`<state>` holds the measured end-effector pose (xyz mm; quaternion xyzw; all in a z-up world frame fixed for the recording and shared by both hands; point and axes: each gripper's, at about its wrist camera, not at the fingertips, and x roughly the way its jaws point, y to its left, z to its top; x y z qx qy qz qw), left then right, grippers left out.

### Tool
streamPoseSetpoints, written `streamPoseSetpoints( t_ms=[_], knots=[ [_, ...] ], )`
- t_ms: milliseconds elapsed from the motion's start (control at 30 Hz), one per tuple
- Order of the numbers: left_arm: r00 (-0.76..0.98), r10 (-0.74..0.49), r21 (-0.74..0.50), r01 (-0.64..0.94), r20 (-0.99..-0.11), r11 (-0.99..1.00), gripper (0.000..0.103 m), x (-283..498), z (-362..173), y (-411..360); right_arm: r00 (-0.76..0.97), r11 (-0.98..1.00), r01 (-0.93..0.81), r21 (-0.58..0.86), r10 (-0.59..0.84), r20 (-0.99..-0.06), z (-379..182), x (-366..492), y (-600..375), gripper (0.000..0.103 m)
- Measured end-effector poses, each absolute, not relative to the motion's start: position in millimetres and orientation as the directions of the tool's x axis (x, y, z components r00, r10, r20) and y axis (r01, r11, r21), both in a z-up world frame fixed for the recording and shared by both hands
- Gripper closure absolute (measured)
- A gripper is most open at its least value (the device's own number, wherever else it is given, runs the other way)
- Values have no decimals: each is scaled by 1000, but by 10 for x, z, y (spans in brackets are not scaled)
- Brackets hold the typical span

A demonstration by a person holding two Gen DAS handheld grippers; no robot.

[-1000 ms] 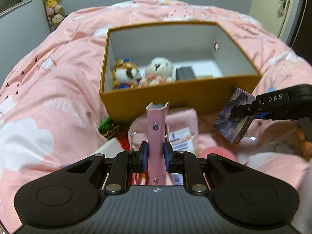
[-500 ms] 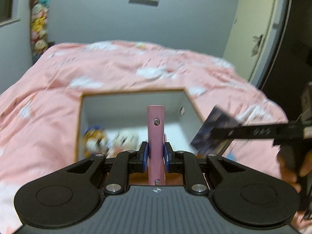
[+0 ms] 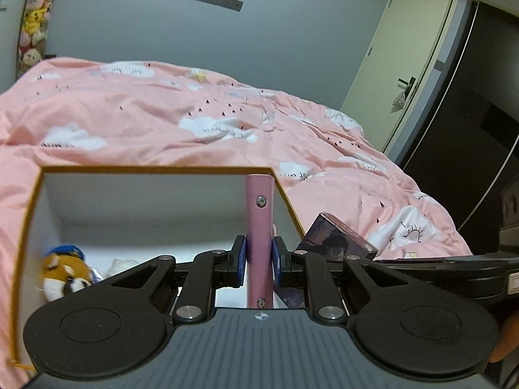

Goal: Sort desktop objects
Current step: 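Lower the pink case into the shoebox with the left gripper while the right lowers the card box beside it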

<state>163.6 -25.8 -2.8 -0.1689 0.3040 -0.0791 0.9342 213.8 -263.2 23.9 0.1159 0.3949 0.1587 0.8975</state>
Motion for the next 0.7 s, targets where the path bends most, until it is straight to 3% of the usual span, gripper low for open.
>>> streamPoseSetpoints(
  t_ms=[300,700],
  knots=[
    [741,-309,-438,23,-596,899,85,1745,-442,-334,620,932,-189,311,358,-698,220,2223,-2693,78],
    [735,-267,-384,10,-623,923,84,1538,-481,-304,572,944,-231,234,327,-753,81,2322,-2425,78]
  ],
)
